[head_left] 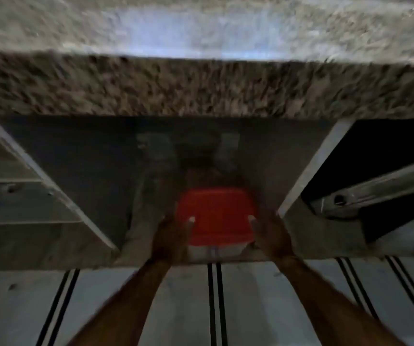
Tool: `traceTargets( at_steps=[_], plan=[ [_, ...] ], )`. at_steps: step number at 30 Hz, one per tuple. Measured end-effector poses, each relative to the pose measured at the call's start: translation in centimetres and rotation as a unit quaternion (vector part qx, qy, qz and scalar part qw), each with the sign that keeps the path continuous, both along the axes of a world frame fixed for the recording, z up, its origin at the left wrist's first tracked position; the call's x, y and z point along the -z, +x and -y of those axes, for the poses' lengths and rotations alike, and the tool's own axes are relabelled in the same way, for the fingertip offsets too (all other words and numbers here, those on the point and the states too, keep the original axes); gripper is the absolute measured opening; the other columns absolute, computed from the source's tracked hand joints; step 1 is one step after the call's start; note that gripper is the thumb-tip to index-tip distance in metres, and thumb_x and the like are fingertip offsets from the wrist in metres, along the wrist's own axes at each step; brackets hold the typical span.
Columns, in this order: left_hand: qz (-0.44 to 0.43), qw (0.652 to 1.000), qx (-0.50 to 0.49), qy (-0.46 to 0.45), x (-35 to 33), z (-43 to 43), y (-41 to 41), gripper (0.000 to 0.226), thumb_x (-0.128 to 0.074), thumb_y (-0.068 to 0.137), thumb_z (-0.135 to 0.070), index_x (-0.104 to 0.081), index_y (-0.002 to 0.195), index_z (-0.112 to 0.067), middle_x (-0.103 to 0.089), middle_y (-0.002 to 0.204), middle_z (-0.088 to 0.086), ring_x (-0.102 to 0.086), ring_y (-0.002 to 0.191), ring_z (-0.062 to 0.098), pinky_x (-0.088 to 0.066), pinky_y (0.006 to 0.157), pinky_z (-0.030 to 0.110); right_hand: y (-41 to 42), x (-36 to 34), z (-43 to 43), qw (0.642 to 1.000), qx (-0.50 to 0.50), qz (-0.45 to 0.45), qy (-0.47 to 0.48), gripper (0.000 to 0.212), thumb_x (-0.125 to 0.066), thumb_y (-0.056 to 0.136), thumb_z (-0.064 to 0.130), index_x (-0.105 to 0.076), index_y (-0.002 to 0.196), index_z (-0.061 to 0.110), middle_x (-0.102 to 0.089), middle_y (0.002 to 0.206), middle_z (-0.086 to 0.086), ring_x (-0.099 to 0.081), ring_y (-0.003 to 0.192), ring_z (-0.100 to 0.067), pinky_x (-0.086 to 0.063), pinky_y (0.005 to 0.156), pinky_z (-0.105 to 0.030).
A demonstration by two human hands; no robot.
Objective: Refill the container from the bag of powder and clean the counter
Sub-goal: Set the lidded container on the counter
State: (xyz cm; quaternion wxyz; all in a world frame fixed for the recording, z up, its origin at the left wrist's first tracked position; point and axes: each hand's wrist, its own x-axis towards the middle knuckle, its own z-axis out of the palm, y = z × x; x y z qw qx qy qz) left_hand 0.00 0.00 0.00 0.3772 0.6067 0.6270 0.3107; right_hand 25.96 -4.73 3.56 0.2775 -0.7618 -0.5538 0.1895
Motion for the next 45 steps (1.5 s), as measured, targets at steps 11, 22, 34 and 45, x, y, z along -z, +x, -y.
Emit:
traceTargets(
  at_steps=[11, 22, 34, 45],
  plan=[
    [-0.025, 0.992, 0.004, -0.122, 14.9, -8.8, 1.7, 0.102, -0.057, 0.072, -0.082, -0.052, 0.15, -0.016, -0.06, 0.146, 0.012, -0.059, 0.133, 0.029, -0.046, 0.113, 0.044, 4.3, 16.9, -8.0, 0.987, 0.058, -0.123, -0.088, 0.107, -0.049, 0.067, 0.078, -0.049, 0.146, 0.007, -0.059, 0.141, -0.022, -0.057, 0.129, -0.04, -0.044, 0.109, -0.043],
    [-0.047, 0.983, -0.084, -0.157, 0.4, 0.8, -1.4, 0.108, -0.049, 0.066, -0.091, -0.062, 0.138, -0.013, -0.07, 0.131, 0.012, -0.068, 0.118, 0.03, -0.051, 0.104, 0.038, 0.7, 4.5, -0.1, 0.934, 0.124, -0.319, -0.106, 0.064, -0.078, 0.066, 0.071, -0.071, 0.113, 0.029, -0.077, 0.112, -0.006, -0.073, 0.102, -0.027, -0.058, 0.097, -0.046],
    [-0.008, 0.971, -0.144, -0.191, -35.4, 17.1, -5.3, 0.079, -0.067, 0.071, -0.081, -0.058, 0.121, -0.021, -0.071, 0.108, 0.0, -0.07, 0.09, 0.02, -0.054, 0.076, 0.035, -3.1, -30.5, 15.8, 0.94, 0.17, -0.267, -0.131, 0.037, -0.076, 0.082, 0.056, -0.063, 0.096, 0.024, -0.072, 0.095, 0.002, -0.07, 0.088, -0.018, -0.054, 0.076, -0.032],
    [0.084, 0.988, -0.116, -0.058, -61.8, 17.2, -6.5, 0.051, -0.078, 0.084, -0.048, -0.056, 0.114, -0.013, -0.068, 0.095, -0.005, -0.067, 0.076, 0.006, -0.047, 0.05, 0.01, -2.9, -57.8, 17.4, 0.962, 0.145, -0.231, 0.024, 0.06, -0.074, 0.067, 0.072, -0.066, 0.098, 0.021, -0.075, 0.094, 0.002, -0.072, 0.084, -0.018, -0.058, 0.073, -0.04]
  ],
)
